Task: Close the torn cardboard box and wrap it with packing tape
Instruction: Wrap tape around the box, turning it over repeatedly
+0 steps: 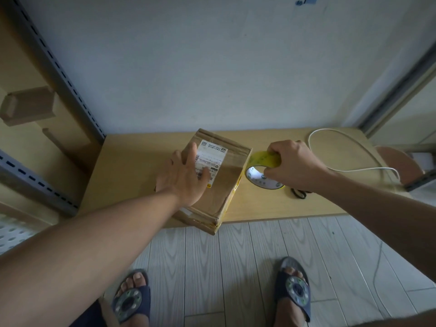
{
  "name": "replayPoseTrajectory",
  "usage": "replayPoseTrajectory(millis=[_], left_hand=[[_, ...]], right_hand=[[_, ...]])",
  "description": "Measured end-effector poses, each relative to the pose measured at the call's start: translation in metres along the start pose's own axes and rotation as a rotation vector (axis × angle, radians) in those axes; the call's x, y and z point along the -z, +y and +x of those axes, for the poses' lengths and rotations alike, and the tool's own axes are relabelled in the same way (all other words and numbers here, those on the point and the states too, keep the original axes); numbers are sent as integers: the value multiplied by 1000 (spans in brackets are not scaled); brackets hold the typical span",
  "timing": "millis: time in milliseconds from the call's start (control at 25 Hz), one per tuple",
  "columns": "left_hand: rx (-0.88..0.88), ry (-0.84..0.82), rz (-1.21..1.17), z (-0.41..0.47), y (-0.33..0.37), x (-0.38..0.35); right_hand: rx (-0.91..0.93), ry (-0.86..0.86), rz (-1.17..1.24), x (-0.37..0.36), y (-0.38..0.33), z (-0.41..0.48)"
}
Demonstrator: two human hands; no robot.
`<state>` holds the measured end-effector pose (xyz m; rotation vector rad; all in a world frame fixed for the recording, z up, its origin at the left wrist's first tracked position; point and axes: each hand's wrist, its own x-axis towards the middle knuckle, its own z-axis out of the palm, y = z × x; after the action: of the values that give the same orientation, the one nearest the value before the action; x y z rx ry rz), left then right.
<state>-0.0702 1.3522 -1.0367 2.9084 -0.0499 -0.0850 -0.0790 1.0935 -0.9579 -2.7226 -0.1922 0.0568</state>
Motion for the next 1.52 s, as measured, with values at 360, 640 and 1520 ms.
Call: replayPoseTrajectory(millis=[360, 640, 1520], left_hand=[[13, -55, 39, -3, 7, 7], [45, -117, -50, -7, 12, 11], [16, -491, 95, 5, 68, 29]], right_hand=[[-62, -97, -202, -12, 40, -23], [-63, -182, -262, -28, 43, -24], [-62, -106, -69, -27, 39, -18]])
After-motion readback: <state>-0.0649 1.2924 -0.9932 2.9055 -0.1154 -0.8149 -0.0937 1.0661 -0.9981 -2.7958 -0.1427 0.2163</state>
